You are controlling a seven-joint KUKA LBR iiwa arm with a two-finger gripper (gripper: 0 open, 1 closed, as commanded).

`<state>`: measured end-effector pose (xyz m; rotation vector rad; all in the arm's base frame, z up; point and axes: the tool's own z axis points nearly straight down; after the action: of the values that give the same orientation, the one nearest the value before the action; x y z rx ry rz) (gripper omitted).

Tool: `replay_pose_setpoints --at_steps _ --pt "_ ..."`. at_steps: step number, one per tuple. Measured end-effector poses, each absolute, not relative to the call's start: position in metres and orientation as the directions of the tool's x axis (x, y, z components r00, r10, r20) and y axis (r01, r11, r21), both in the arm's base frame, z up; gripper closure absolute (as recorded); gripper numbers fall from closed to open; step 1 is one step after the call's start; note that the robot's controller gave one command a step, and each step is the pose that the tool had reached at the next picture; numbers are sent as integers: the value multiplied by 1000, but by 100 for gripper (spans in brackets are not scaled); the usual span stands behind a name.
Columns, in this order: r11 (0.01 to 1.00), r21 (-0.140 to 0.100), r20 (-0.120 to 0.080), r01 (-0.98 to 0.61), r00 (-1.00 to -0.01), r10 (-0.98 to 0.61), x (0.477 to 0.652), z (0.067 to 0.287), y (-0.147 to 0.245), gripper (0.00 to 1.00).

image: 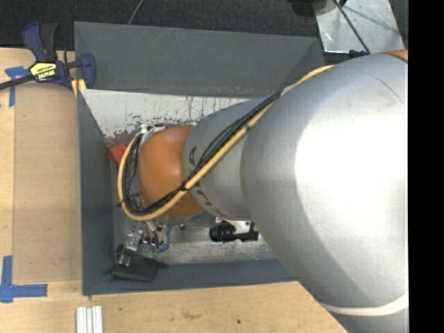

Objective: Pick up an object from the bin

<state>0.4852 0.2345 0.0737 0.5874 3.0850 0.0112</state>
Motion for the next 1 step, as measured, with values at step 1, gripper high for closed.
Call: replay_pose_setpoints --at_steps 1 --pt "950 9 -9 312 -950 312 490 75 165 0"
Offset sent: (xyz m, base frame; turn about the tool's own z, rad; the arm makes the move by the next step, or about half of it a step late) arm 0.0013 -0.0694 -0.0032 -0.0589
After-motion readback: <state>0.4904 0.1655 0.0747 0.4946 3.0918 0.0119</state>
